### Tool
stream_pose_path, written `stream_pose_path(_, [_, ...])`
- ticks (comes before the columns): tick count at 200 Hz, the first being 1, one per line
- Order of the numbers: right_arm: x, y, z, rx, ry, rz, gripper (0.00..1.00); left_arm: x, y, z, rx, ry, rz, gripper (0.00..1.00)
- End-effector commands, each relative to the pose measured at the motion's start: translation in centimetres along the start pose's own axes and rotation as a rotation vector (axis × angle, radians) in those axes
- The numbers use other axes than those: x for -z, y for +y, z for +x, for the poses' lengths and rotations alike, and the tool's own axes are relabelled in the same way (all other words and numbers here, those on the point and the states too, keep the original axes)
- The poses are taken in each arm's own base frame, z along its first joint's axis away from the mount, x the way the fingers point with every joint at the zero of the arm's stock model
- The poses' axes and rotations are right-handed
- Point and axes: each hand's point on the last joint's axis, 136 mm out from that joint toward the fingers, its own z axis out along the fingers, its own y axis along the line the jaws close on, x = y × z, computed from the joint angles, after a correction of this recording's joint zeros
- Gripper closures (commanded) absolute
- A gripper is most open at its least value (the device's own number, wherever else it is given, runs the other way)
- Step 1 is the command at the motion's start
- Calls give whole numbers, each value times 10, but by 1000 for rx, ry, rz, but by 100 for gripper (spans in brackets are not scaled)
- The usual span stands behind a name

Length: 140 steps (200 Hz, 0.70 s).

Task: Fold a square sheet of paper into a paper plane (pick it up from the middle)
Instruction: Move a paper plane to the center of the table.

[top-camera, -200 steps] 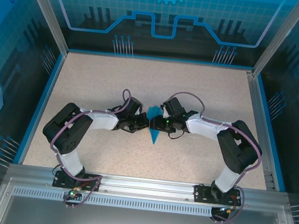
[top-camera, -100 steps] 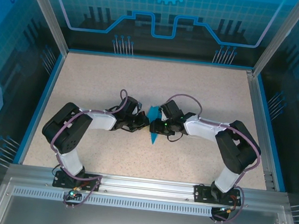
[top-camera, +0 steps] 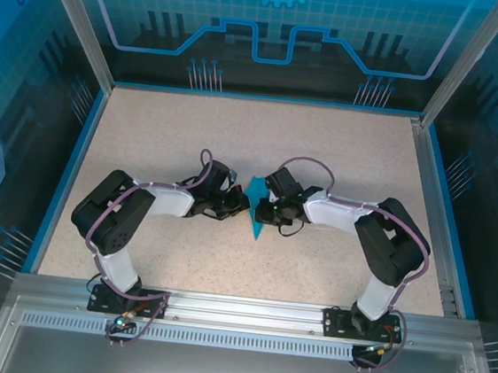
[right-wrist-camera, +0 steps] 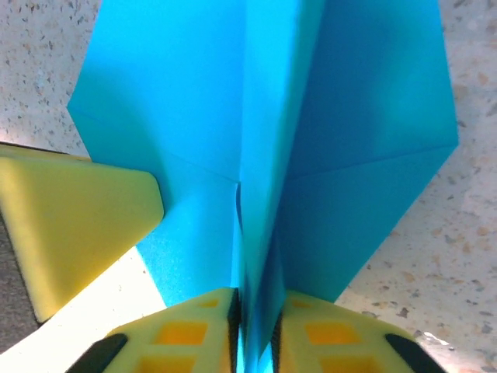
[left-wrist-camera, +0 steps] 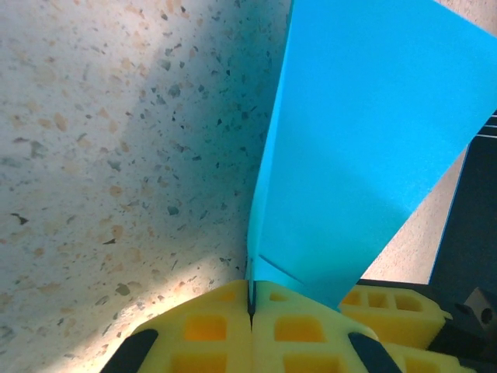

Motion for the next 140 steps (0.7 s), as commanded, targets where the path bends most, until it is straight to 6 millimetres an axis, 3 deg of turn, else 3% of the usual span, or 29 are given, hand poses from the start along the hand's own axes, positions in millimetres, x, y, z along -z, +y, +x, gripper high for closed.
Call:
stream_pose_path(1, [-2,1,-1,1,5,43,87,3,7,1,10,8,-15,96])
stream_pose_path(18, [1,-2,-4,14,3,83,93,9,7,-2,8,-6,-30,84])
stream_pose_path(74, [22,-21,-9,74,4,276,93,49,25,-20,2,-143,-197,52])
stream_pose_path(117, [11,-25,-12,84,30,328,89,66,50,-23,30,-196,-357,43])
stream_pose_path(140, [7,-25,-14,91,38,345,83,68,55,-23,35,-201,-384,39])
